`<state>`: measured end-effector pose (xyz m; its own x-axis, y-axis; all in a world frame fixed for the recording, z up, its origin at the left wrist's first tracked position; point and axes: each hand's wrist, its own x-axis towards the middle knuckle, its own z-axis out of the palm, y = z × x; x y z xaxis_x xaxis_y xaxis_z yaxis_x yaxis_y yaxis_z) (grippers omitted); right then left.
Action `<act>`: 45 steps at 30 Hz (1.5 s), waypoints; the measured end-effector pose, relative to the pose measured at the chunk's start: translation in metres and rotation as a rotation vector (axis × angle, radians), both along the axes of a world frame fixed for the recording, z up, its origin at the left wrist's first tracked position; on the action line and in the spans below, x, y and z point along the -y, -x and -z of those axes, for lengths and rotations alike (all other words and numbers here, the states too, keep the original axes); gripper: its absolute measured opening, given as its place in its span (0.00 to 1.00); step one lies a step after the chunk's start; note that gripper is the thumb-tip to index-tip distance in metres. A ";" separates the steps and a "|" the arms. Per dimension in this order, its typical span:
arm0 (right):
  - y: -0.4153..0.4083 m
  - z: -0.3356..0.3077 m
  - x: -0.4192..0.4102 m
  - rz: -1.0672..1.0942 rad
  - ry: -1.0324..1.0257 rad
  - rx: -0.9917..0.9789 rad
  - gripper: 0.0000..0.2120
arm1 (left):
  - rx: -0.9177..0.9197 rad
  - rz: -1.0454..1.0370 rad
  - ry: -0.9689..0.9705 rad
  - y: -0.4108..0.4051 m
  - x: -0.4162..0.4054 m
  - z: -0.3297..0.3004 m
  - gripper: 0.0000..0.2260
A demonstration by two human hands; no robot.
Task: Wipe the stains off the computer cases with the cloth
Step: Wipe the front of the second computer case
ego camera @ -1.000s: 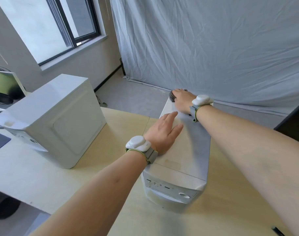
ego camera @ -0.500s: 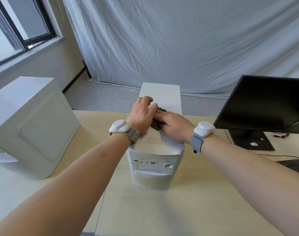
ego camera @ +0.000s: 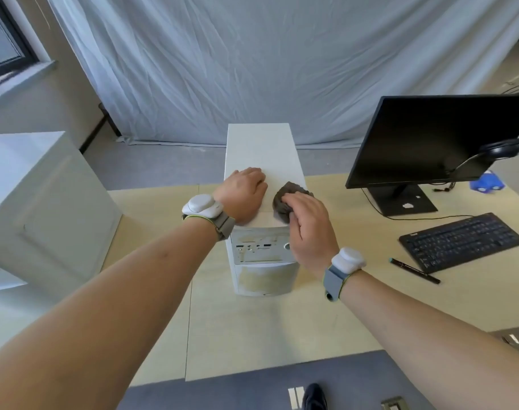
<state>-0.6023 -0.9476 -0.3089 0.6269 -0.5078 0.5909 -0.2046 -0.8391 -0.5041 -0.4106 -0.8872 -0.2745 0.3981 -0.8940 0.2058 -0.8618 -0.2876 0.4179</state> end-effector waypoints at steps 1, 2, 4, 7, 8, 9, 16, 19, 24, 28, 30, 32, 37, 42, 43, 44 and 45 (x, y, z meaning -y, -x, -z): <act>0.002 0.002 -0.003 -0.004 0.010 -0.005 0.17 | 0.005 -0.003 0.000 0.000 0.001 0.001 0.13; 0.005 0.004 -0.010 -0.002 0.021 -0.009 0.18 | 0.005 0.001 0.006 -0.001 0.000 0.000 0.13; 0.012 0.009 -0.025 -0.002 0.014 0.007 0.18 | 0.006 -0.013 0.018 0.000 0.000 0.000 0.14; 0.022 0.018 -0.051 0.083 -0.103 0.095 0.18 | 0.009 -0.032 0.032 0.002 -0.001 0.000 0.14; 0.024 0.019 -0.061 0.127 -0.186 0.126 0.18 | 0.022 -0.030 0.042 0.002 -0.001 0.001 0.13; 0.025 0.019 -0.068 0.164 -0.292 0.148 0.17 | 0.034 -0.030 0.048 0.002 0.000 0.002 0.13; 0.015 0.013 -0.076 0.318 -0.794 0.286 0.11 | 0.057 -0.038 0.043 0.002 -0.001 0.001 0.13; 0.012 0.017 -0.070 0.416 -0.754 0.288 0.08 | 0.056 -0.043 0.045 0.001 -0.002 0.002 0.12; -0.017 0.015 -0.091 0.463 -0.823 0.279 0.05 | 0.056 -0.056 0.045 0.001 0.000 0.001 0.13; -0.053 0.021 -0.124 0.337 -0.794 0.099 0.07 | 0.050 -0.047 0.037 0.000 -0.001 -0.001 0.14; -0.058 0.024 -0.126 0.334 -0.827 0.122 0.07 | 0.044 -0.051 0.041 0.000 -0.002 -0.001 0.14; -0.050 0.027 -0.117 0.361 -0.877 0.179 0.07 | 0.044 -0.059 0.048 0.001 -0.002 0.000 0.14; -0.022 0.024 -0.086 0.556 -0.970 0.446 0.08 | 0.041 -0.075 0.071 0.002 -0.003 -0.002 0.14; -0.048 0.024 -0.106 0.464 -1.065 0.386 0.09 | 0.053 -0.073 0.073 0.005 -0.001 -0.002 0.13; -0.057 0.025 -0.113 0.415 -1.075 0.336 0.10 | 0.056 -0.071 0.071 0.003 -0.001 -0.002 0.13; -0.065 0.026 -0.120 0.378 -1.058 0.281 0.11 | 0.058 -0.071 0.069 0.003 -0.002 -0.002 0.13; -0.069 0.025 -0.126 0.350 -1.025 0.229 0.11 | 0.057 -0.069 0.068 0.002 -0.001 -0.002 0.13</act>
<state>-0.5329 -0.8220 -0.3343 0.2824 -0.9508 -0.1275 -0.1621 0.0837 -0.9832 -0.4124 -0.8857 -0.2721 0.4445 -0.8479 0.2889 -0.8637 -0.3203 0.3891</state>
